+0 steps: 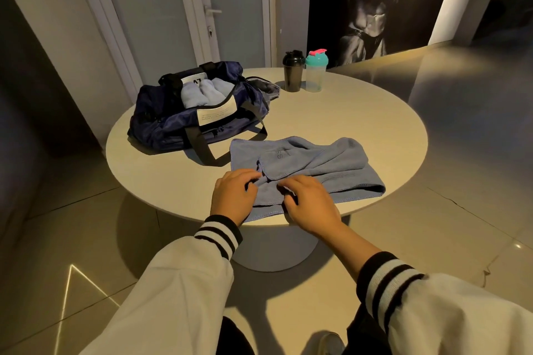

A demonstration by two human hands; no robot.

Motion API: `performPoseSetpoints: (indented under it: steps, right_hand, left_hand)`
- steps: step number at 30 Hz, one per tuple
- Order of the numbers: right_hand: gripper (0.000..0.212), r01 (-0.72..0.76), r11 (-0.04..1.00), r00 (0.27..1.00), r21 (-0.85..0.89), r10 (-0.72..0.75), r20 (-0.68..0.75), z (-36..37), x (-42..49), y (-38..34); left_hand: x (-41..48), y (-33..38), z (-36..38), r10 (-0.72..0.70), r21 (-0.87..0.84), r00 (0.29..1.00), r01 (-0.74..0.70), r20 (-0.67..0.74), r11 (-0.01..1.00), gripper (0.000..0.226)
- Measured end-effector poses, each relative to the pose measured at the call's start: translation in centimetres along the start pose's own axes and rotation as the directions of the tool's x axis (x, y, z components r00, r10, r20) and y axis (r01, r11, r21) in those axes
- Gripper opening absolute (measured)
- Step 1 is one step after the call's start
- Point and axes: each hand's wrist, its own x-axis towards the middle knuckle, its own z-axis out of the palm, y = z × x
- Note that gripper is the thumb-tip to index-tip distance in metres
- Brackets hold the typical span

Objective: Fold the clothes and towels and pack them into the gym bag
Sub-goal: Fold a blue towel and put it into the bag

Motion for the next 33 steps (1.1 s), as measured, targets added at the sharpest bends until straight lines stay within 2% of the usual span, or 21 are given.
performPoseSetpoints:
  steps: [3,6,11,14,17,21,26,33]
  right_hand:
    - [0.031,0.072,0.997,0.997,0.020,-0.072,-0.007,-0.2,0.0,0.1]
    - [0.028,0.119,0.992,0.993,0.041,-0.120,0.016,-0.3,0.0,0.2]
    - [0.034,0.153,0.988,0.986,-0.020,-0.152,0.065,-0.1,-0.3,0.1]
    - [0.045,0.121,0.990,0.984,-0.068,-0.110,0.138,-0.2,0.0,-0.1]
    - [0.049,0.122,0.989,0.985,-0.084,-0.110,0.135,-0.3,0.0,-0.4]
    - [0.042,0.139,0.988,0.990,-0.060,-0.137,0.037,0.1,-0.4,-0.1]
    - [0.035,0.116,0.993,0.993,0.000,-0.116,0.029,0.2,-0.3,0.0]
    - [0.032,0.167,0.986,0.983,0.004,-0.167,0.077,0.0,0.0,0.2]
  left_hand:
    - [-1.8,-0.1,-0.4,-0.017,-0.060,0.999,0.019,0.035,0.998,0.037]
    - [-3.9,-0.3,-1.0,0.047,-0.001,0.989,-0.047,0.141,0.999,0.042]
    - [-4.3,-0.7,-1.6,0.023,-0.008,0.985,-0.022,0.170,1.000,0.033]
    - [-2.9,-1.5,-2.2,-0.045,0.022,0.992,0.042,0.118,0.999,0.030]
    - [-2.0,-1.8,-2.4,-0.116,-0.021,0.992,0.117,0.047,0.993,0.028]
    - [-3.3,-1.7,-2.0,-0.047,-0.040,0.999,0.046,-0.015,0.998,0.028]
    - [-4.9,-1.5,-2.1,-0.047,-0.091,0.970,0.026,-0.240,0.996,0.022]
    - [-5.4,-1.6,-2.7,-0.073,-0.064,0.976,0.061,-0.204,0.996,0.014]
